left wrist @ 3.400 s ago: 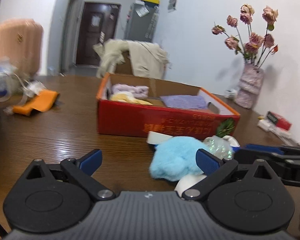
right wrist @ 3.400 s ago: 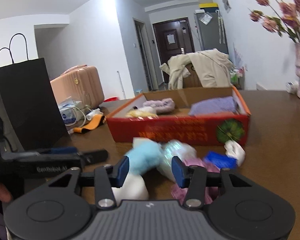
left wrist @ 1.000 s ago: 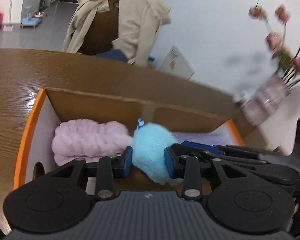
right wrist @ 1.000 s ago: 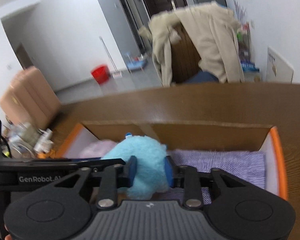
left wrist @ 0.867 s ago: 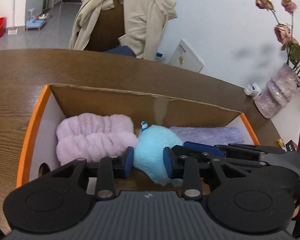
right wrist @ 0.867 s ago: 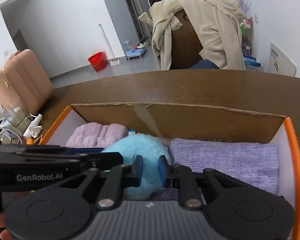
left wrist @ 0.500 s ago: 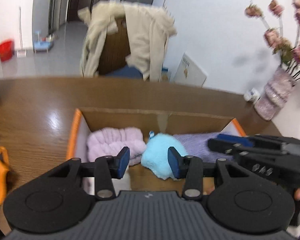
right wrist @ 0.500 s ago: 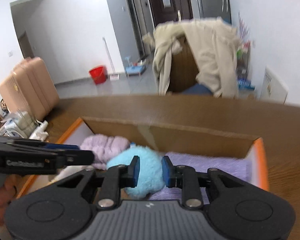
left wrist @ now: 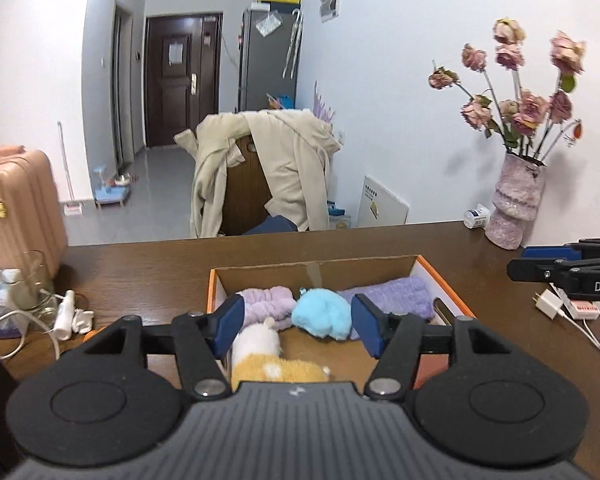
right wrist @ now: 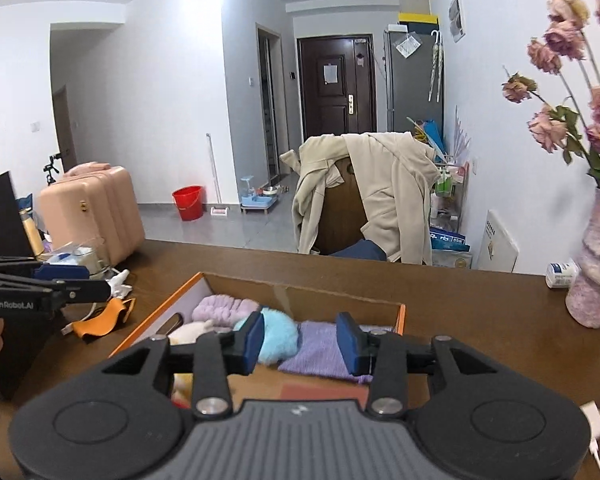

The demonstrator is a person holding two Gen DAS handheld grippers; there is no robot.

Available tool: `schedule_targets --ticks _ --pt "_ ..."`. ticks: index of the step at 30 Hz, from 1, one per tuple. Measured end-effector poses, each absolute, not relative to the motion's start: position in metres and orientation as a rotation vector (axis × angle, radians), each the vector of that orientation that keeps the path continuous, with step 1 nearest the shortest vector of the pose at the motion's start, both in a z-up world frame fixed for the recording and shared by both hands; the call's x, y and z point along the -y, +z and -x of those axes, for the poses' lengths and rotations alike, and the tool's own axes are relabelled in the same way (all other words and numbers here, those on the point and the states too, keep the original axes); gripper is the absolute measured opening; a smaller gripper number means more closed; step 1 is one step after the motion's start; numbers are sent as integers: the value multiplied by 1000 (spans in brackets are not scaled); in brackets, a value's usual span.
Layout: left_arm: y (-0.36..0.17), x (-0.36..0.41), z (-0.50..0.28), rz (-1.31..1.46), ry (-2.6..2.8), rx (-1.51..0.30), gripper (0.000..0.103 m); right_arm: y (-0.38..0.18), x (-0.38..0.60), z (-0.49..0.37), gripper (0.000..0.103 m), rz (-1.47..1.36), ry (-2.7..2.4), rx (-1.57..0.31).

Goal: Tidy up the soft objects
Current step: 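Grasp the pink satin scrunchie with the right gripper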

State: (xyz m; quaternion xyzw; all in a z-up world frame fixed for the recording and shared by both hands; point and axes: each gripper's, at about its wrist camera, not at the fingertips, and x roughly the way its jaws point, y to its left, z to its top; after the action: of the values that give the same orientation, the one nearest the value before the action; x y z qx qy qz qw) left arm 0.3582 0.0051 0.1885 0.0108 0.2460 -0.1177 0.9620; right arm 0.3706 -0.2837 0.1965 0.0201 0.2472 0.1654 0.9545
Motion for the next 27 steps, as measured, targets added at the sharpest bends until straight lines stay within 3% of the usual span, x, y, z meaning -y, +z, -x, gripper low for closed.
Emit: schedule_targets --ticks 2,11,18,27 --pt "181 -3 -329 -27 -220 -454 74 190 285 -342 49 -42 350 -470" --pt "110 -1 -199 20 -151 -376 91 123 281 -214 63 3 414 -352" --pt "59 2 -152 60 -101 -450 92 71 292 -155 63 -80 358 -373" --pt "49 21 -153 21 -139 -475 92 39 288 -147 62 -101 333 -450"
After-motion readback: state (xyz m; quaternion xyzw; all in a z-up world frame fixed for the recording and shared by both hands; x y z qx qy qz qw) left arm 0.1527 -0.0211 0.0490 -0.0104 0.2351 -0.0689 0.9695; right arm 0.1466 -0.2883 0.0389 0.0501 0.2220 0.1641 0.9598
